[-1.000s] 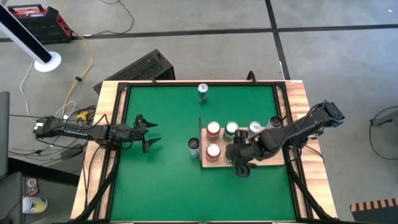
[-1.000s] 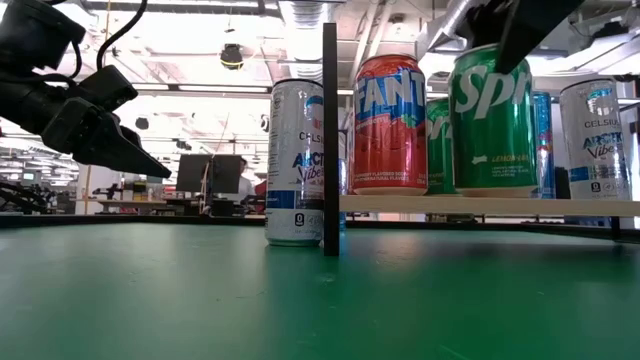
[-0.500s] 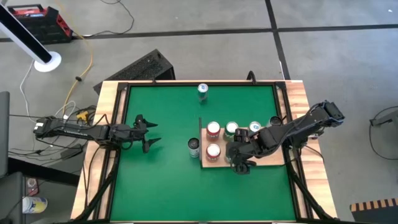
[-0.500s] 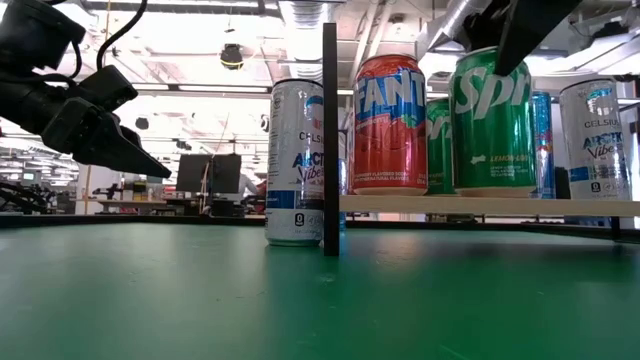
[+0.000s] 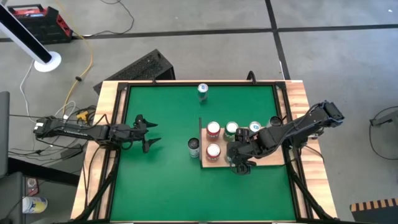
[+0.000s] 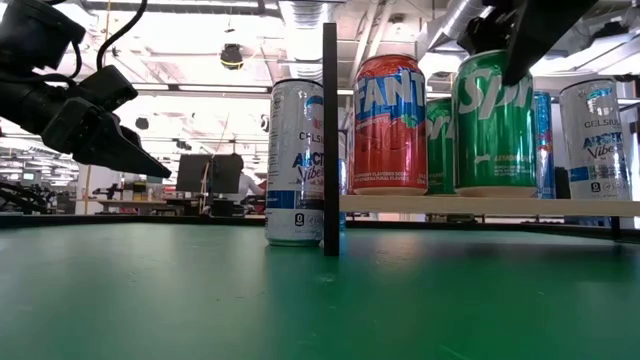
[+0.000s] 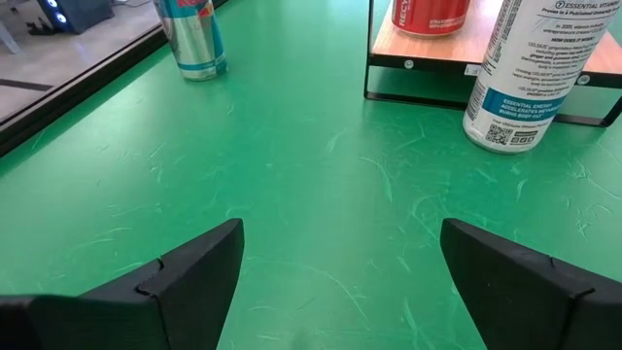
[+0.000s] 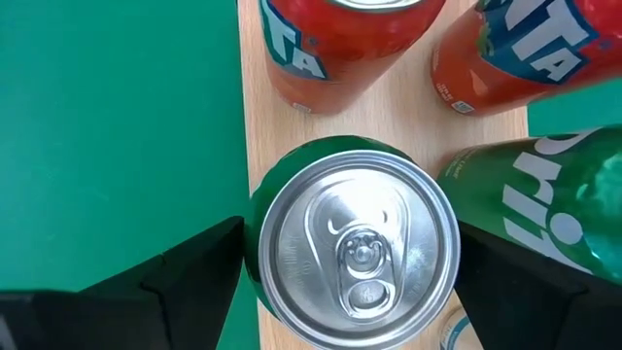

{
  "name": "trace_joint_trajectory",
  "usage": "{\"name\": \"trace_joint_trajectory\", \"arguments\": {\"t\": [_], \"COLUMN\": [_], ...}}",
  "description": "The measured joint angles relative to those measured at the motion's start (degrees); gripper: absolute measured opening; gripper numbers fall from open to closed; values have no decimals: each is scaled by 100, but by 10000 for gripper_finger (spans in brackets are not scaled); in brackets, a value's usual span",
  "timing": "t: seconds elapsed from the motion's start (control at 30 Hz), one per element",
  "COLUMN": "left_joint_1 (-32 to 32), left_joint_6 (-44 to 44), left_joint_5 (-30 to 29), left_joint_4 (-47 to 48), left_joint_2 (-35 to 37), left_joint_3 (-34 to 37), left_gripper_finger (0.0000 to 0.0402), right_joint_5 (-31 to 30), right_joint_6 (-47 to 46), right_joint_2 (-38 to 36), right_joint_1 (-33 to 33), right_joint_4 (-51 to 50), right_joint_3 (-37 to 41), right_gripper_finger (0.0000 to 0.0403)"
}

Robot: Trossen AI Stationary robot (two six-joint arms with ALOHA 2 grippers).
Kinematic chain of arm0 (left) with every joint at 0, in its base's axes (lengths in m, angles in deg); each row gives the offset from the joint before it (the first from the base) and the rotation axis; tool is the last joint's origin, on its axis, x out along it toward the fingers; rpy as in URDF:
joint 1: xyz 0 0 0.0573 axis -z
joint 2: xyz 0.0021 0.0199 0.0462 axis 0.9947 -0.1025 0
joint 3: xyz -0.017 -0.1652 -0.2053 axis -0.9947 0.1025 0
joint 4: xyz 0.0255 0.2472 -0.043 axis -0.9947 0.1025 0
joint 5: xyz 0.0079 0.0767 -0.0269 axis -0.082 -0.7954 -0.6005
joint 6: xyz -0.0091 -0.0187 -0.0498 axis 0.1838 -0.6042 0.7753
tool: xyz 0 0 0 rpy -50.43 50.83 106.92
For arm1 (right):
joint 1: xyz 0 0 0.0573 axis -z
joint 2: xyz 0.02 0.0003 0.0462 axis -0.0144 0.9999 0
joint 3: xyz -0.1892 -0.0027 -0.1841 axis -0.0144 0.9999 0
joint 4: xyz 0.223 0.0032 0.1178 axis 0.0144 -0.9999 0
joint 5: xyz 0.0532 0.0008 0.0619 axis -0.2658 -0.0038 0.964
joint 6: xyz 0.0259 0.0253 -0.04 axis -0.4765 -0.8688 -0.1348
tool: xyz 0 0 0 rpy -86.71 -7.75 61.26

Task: Place canned beverage on shelf
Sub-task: Put the green soda can on the shelf, then put the blue soda can on the shelf

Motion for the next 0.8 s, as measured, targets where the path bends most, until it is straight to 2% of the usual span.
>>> {"name": "trace_joint_trajectory", "arguments": {"t": [0.57, 0.8], "left_joint_1": [-1, -2], "left_joint_6": [0, -1], "left_joint_5": [0, 1], "left_joint_4": [0, 0], "left_joint_2": [-1, 0], "left_joint_3": [0, 0], "left_gripper_finger": [334, 334], "right_joint_5": [-182, -182], "right_joint_6": [-46, -44], "right_joint_2": [-2, -9], "right_joint_1": [-1, -7], "right_joint_4": [-104, -283], "right_joint_3": [-14, -336], "right_gripper_finger": [363, 363]}}
